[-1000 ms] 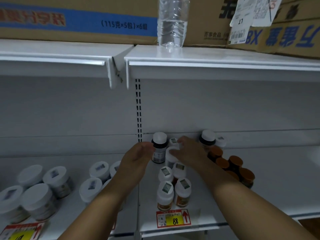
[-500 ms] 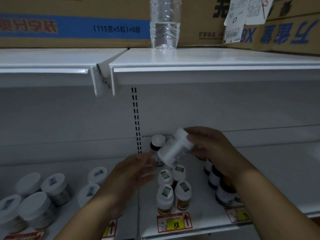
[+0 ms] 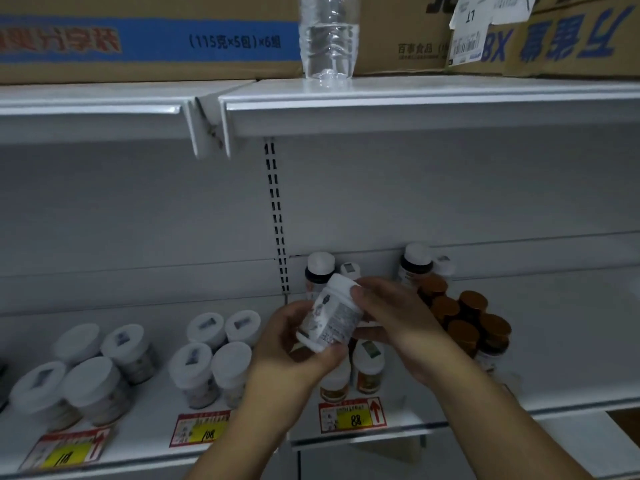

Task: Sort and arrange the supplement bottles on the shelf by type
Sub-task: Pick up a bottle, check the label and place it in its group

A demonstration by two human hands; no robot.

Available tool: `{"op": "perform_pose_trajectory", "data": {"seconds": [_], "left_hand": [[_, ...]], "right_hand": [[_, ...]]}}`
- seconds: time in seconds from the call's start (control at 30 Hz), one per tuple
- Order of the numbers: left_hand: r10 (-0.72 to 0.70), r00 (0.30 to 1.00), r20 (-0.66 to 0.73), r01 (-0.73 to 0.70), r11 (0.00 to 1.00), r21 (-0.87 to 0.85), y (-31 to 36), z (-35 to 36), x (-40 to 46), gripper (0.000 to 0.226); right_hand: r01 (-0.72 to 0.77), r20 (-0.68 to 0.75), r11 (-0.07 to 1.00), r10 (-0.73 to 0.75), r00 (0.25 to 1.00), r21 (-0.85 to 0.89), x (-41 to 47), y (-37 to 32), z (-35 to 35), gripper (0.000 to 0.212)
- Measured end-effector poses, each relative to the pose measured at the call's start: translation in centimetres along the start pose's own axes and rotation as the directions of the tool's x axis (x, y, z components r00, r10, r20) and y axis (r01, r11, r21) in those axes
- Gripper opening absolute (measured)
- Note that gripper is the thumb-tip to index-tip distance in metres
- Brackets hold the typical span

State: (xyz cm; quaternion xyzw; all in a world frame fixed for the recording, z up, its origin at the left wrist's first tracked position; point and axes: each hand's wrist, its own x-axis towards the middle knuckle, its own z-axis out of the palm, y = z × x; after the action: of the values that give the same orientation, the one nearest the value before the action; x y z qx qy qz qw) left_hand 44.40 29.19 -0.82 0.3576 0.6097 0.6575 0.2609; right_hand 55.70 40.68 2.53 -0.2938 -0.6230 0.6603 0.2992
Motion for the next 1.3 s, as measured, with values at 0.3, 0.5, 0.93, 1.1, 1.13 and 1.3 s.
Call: {"op": "perform_pose_trajectory", "data": {"seconds": [0.3, 0.5, 0.93, 1.1, 1.13, 1.3], "left_hand": [[-0.123, 0.964, 0.236, 0.206, 0.907, -0.368, 0.1, -1.3, -1.8, 0.062], [0.047, 0.998, -0.043, -0.048, 0.998, -0.031, -0.1, -2.0, -3.0, 0.067], [0.149, 0.988, 0.044, -0.153, 0.978, 0.144, 3.1, -12.0, 1.8, 0.045], [0.168, 0.983, 0.069, -0.168, 0.705, 0.689, 2.7, -17.6, 7.2, 0.045], [0.188, 0.976, 0.111, -0.206, 0.623, 0.755, 2.3, -18.4, 7.9, 0.048], [0.150, 0.949, 0.279, -0.316, 0.396, 0.862, -0.1, -20.7, 9.8, 0.060]], "right_hand": [[-0.009, 0.165, 0.937, -0.052, 0.985, 0.349, -0.6, 0.6, -0.4, 0.029], [0.070, 0.198, 0.987, -0.098, 0.975, 0.144, -0.4, 0.4, 1.2, 0.034], [0.210, 0.233, 0.975, -0.221, 0.947, 0.073, 4.0, -2.8, 9.4, 0.004], [0.334, 0.067, 0.885, -0.331, 0.941, -0.324, 9.8, -1.2, 14.5, 0.013], [0.310, 0.083, 0.850, -0.305, 0.949, -0.425, 11.1, -0.4, 15.3, 0.020], [0.178, 0.188, 0.701, -0.064, 0.980, -0.691, 14.8, 3.8, 17.3, 0.045]]}}
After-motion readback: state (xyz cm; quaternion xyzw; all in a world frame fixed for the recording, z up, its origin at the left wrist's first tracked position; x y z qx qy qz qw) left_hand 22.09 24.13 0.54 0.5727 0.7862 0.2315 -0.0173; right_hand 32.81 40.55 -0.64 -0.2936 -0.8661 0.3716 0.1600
